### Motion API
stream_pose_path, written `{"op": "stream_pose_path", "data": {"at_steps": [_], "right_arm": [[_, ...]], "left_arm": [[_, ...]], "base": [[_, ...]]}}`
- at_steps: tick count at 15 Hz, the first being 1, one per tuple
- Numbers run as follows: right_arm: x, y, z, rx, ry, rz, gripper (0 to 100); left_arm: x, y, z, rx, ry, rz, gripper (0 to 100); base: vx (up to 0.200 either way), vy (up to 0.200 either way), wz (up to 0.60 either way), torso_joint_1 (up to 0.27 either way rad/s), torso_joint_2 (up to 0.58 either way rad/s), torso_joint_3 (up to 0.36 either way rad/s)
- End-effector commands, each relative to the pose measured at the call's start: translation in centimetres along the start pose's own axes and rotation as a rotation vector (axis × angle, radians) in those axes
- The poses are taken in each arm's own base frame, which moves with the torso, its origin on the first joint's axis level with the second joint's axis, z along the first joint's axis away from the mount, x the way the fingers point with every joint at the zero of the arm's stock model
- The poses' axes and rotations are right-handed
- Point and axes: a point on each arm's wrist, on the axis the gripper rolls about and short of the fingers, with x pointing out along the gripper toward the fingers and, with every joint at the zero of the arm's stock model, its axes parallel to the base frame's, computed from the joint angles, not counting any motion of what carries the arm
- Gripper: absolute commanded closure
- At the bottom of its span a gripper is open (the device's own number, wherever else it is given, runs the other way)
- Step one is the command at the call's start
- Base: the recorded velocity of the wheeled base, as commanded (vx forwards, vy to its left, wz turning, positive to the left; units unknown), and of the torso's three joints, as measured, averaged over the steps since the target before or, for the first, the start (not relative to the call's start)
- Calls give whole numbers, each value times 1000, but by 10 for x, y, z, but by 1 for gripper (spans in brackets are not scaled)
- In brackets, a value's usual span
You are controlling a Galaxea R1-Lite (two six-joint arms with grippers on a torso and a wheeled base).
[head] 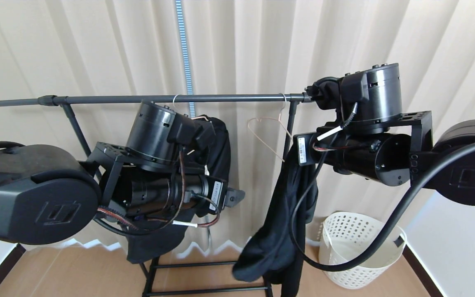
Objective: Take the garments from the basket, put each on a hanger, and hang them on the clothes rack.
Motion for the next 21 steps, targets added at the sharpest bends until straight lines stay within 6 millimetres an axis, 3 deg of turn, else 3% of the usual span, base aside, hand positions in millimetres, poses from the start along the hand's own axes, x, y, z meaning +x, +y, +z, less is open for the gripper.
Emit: {"op": "stream_pose_path", "data": {"at_steps": [1,6,9,12,17,21], "right_arm": [[-6,-15,-3,-53,7,-39,100],[-14,-48,-7,-207,61,-158,100],[-7,-68,-7,-225,92,-224,100],[-6,-74,-6,-242,98,-239,100],[-11,-81,-4,-258,100,-254,100],[-11,-82,-5,-261,110,-257,100]], "left_arm": [[-5,8,-8,-5,8,-66,0],[0,13,-12,60,-70,-90,0],[6,12,-15,101,-58,-48,0],[12,12,-16,98,-55,-45,0],[19,10,-25,103,-44,-30,0],[19,6,-27,109,-81,-39,0]], "base": [[0,0,0,0,0,0],[0,0,0,0,0,0],[200,-200,0,2,2,1],[200,-200,0,-6,1,2],[200,0,0,8,0,0],[0,0,0,0,0,0]]}}
